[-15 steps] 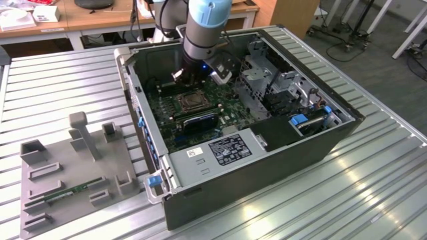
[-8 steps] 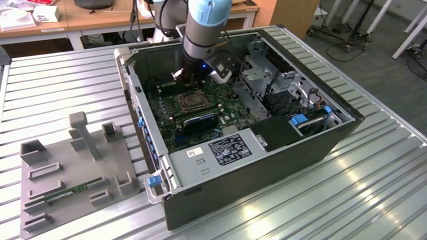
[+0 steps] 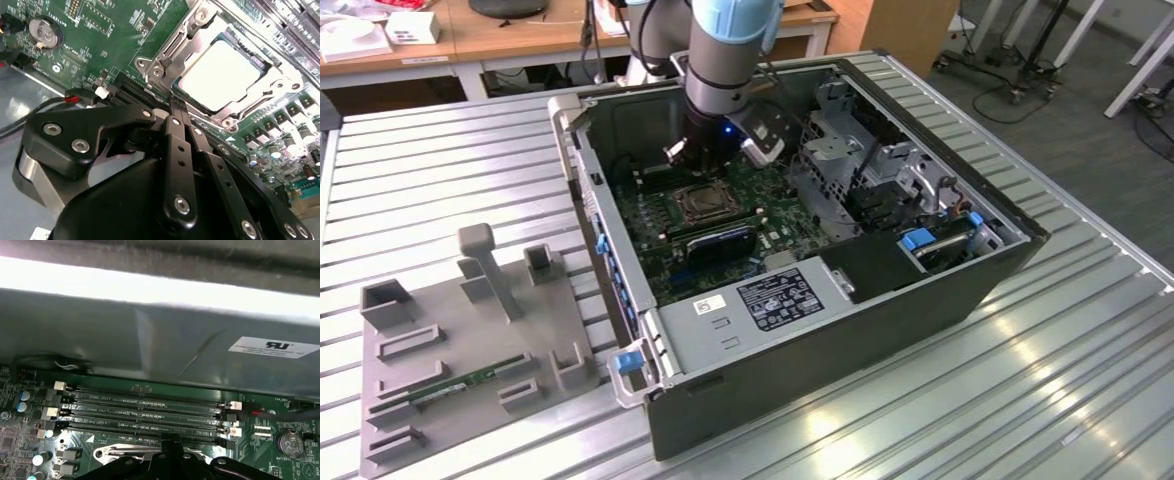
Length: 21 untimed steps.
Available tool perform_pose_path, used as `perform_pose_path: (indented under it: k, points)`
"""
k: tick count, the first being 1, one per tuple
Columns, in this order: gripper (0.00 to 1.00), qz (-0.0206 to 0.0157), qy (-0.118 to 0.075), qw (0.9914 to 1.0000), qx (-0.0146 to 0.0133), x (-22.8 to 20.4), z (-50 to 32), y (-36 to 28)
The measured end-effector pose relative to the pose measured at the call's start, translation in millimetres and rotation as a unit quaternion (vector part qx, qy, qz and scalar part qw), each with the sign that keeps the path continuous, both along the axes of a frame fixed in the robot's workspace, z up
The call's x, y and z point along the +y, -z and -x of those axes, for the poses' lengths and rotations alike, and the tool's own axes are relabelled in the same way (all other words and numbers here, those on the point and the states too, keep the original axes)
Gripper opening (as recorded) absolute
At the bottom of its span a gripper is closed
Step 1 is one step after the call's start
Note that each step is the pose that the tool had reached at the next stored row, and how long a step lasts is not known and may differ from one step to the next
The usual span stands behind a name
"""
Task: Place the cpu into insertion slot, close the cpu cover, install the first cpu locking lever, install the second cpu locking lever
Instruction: 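Install the first cpu locking lever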
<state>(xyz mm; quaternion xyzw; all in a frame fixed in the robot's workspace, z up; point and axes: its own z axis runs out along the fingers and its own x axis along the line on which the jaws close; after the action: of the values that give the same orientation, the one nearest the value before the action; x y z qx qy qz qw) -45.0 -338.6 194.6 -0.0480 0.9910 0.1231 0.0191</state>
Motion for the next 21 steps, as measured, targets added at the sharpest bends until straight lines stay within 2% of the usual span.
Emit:
perform_pose_path:
  k: [7,11,16,21]
  points:
    - [0.11,0.0023,0.000,1.00000,0.0002,8.3,0.1,-0.2]
    - [0.11,0.0015,0.000,1.00000,-0.0002,9.8,-0.1,-2.0]
    - [0.11,0.0019,0.000,1.00000,-0.0001,10.1,0.0,-7.1]
    - [0.11,0.0019,0.000,1.00000,0.0000,10.1,-0.1,-7.7]
